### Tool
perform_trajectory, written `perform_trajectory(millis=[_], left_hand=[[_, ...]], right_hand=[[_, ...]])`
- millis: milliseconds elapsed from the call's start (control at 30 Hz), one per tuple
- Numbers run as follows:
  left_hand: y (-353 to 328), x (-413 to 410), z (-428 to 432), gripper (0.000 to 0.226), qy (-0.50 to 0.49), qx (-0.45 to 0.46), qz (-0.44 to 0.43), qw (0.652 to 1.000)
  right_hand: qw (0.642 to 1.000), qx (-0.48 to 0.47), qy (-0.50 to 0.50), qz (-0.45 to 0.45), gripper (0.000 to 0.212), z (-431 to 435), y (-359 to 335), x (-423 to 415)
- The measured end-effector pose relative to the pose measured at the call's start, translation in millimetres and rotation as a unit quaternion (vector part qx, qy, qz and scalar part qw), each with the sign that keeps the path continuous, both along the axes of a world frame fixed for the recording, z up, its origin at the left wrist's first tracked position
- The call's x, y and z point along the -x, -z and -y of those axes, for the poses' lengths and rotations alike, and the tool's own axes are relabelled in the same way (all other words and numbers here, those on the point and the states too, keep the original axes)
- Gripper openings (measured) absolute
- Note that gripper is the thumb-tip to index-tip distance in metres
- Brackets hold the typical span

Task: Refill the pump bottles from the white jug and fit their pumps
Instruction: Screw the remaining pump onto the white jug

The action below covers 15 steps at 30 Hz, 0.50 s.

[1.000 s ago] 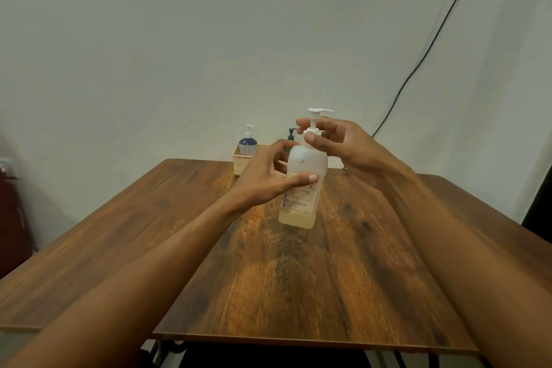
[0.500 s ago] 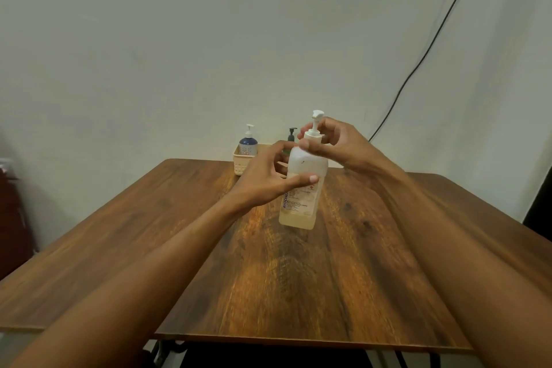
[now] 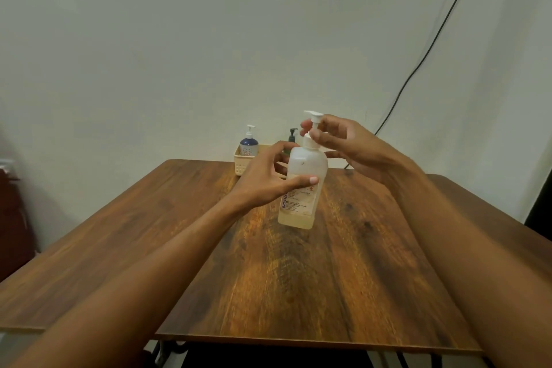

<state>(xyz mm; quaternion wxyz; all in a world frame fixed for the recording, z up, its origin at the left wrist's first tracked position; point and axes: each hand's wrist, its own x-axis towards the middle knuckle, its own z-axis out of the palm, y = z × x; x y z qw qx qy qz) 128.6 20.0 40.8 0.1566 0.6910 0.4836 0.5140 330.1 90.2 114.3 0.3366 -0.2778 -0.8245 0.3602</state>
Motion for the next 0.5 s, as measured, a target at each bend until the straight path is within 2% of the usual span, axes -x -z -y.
perform_trajectory(millis=[100,200,367,500], left_hand=[[-3,2,-1,0.076,-0.005,-0.007,-0.008,1.000],[-4,0,0,0.078,-0.004,-0.014,-0.011,1.000],[-4,-2,-2,0.078,-0.002,-0.011,-0.010,1.000],[-5,0,-1,0.077,0.003,-0.014,-0.007,1.000]], right_hand=[[0.999,-0.024,-0.023,0.022,0.045,1,-8,-9],[0.998,-0.062,0.020,-0.006,0.039,2,-8,-6],[0.991,-0.089,0.080,-0.059,0.057,8,5,9],[1.000,-0.015,0.004,-0.011,0.060,6,-2,-1]])
